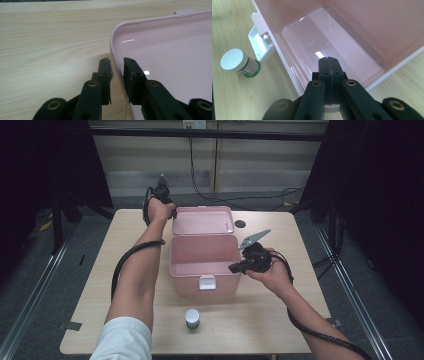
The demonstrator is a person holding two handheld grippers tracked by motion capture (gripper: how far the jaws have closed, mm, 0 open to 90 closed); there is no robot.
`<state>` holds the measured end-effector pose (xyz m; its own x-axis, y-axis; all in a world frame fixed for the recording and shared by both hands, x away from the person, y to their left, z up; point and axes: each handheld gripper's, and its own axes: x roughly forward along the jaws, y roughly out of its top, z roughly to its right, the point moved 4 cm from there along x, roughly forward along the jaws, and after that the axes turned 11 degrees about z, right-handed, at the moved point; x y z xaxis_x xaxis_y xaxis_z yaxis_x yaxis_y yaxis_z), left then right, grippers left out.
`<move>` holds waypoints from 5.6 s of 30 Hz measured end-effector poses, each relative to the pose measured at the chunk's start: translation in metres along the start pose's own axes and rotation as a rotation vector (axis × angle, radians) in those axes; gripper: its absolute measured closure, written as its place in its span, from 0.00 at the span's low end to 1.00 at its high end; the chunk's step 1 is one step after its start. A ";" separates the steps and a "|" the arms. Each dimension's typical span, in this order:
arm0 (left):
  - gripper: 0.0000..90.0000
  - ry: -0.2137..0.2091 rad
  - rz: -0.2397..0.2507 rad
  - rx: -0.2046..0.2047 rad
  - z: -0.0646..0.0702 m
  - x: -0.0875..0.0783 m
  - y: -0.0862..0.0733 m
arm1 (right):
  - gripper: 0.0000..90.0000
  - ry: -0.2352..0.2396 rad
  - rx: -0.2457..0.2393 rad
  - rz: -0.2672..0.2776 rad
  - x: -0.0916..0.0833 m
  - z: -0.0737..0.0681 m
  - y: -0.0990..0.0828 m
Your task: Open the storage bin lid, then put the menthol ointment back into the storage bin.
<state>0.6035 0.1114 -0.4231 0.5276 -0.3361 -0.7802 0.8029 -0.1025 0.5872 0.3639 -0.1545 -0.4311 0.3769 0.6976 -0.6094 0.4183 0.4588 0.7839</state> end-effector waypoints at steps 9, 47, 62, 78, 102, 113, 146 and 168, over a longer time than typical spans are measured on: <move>0.64 0.010 0.018 0.006 0.000 -0.013 -0.005 | 1.00 -0.008 -0.004 -0.011 0.000 0.000 0.001; 0.40 -0.060 0.056 0.083 -0.004 -0.098 -0.053 | 0.77 -0.128 0.033 0.073 -0.037 -0.005 0.008; 0.36 -0.084 0.045 0.097 -0.011 -0.113 -0.073 | 0.55 -0.170 0.115 0.086 -0.057 0.007 -0.024; 0.31 -0.100 0.031 0.107 -0.017 -0.119 -0.094 | 0.41 -0.196 0.192 0.082 -0.058 0.018 -0.068; 0.27 -0.163 -0.005 0.143 -0.019 -0.124 -0.130 | 0.23 -0.232 0.201 0.045 -0.034 0.031 -0.122; 0.27 -0.189 -0.031 0.191 -0.012 -0.126 -0.147 | 0.19 -0.232 0.168 0.002 -0.023 0.034 -0.138; 0.27 -0.266 -0.068 0.267 0.006 -0.130 -0.195 | 0.16 -0.270 0.075 0.109 -0.019 0.030 -0.149; 0.27 -0.316 -0.129 0.333 0.025 -0.129 -0.225 | 0.16 -0.271 0.075 0.109 -0.019 0.030 -0.149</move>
<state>0.3478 0.1541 -0.4494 0.2779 -0.5641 -0.7775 0.6962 -0.4395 0.5677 0.3193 -0.2530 -0.5397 0.6256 0.5636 -0.5394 0.4196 0.3398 0.8417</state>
